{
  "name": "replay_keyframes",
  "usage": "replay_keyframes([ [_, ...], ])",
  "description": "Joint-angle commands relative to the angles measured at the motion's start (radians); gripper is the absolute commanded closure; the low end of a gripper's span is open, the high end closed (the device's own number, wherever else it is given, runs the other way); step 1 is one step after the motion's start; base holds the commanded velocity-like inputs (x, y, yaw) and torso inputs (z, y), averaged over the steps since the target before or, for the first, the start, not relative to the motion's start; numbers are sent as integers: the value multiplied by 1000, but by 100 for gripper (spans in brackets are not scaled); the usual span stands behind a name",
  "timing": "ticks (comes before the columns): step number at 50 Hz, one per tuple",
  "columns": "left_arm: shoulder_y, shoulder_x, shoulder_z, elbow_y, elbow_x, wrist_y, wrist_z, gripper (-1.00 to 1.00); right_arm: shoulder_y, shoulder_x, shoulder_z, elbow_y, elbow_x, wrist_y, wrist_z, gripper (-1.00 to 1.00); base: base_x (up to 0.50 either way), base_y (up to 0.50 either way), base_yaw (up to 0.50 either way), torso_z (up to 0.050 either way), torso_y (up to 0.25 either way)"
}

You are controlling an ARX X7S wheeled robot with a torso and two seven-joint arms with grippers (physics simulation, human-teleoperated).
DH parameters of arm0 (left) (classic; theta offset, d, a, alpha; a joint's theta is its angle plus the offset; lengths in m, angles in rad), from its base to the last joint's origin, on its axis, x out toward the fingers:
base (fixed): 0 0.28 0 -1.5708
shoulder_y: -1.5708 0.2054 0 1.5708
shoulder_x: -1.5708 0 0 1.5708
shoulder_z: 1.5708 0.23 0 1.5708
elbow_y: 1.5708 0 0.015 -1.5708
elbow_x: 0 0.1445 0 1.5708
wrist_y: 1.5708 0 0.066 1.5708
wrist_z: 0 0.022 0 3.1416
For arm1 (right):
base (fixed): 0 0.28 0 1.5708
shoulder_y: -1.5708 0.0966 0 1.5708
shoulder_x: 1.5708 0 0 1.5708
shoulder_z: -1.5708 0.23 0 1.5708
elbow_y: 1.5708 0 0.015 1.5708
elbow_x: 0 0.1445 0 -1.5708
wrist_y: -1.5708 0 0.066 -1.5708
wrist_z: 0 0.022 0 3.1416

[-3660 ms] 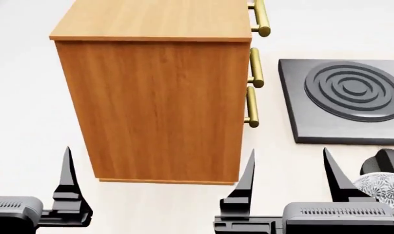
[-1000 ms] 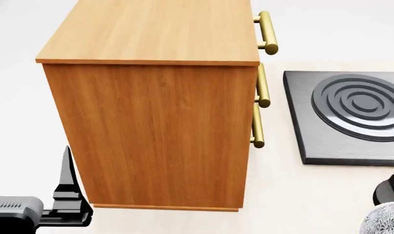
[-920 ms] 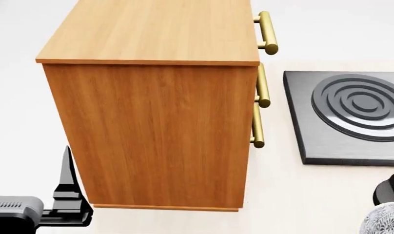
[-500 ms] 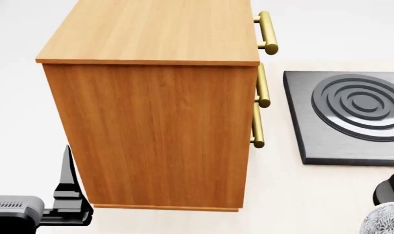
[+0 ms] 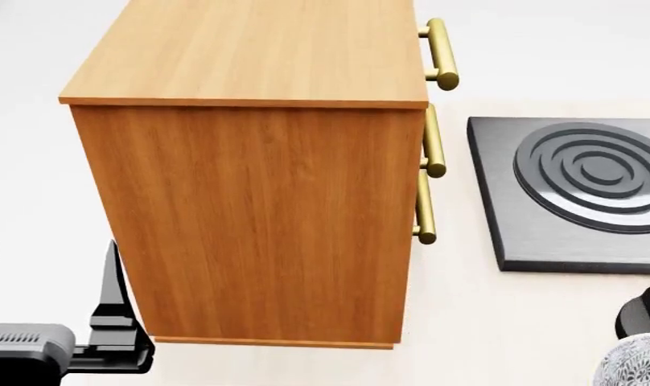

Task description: Put the bowl on the top of the cabinet.

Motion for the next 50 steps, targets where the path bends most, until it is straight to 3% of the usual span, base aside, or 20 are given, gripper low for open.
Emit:
replay_keyframes([
  [1,-1,-2,5,-8,-1,6,-3,-100,13,-13,-21,30,-2,6,-18,-100,0,0,0,0,0],
  [50,-3,-16,21,1,-18,4,-18,-100,79,-26,-24,98,26,20,-60,-100,0,0,0,0,0],
])
